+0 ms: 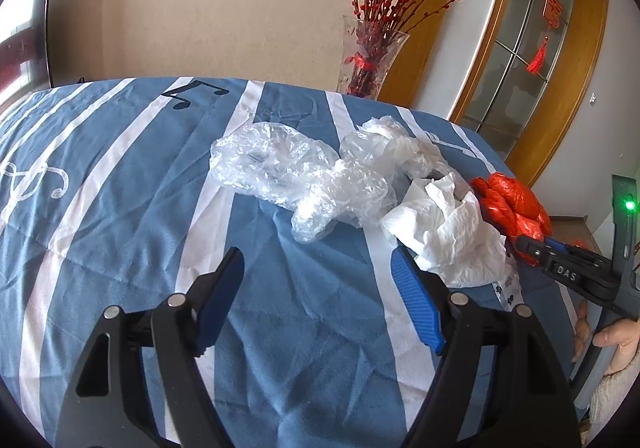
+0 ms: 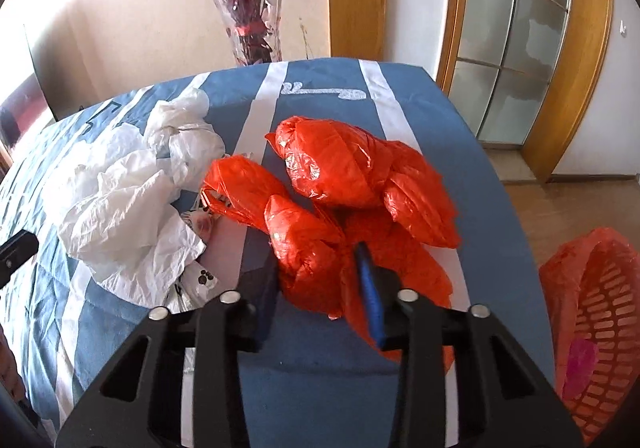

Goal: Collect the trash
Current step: 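Grasp the red bag with the right tool while the left tool grasps the clear bubble wrap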

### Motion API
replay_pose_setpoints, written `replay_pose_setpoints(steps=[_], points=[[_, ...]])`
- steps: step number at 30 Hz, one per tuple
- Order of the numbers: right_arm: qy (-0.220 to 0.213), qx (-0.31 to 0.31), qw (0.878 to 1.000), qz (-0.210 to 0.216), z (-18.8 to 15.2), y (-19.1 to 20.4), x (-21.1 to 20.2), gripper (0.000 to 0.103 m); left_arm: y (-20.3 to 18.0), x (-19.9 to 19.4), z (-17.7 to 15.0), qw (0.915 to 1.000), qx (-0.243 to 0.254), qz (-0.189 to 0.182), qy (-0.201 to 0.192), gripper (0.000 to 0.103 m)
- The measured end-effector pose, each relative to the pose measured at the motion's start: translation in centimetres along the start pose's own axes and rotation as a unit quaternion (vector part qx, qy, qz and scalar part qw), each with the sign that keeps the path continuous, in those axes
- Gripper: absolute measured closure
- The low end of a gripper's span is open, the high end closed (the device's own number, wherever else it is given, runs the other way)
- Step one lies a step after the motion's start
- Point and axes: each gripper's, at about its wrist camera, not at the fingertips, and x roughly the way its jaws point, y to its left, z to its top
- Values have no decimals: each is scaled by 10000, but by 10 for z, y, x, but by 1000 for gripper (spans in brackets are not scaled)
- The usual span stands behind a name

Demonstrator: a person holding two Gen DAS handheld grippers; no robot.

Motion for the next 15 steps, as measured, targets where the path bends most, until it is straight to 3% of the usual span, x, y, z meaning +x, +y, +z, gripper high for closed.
replay_pose_setpoints(steps=[10,15], points=[[-245,52,9994,235,-19,-3,-37,75,7,8,34,9995,-248,76,-181,28],[-248,57,9995,173,-28,-8,-49,75,-1,33,49,9996,-120,273,-1,28]])
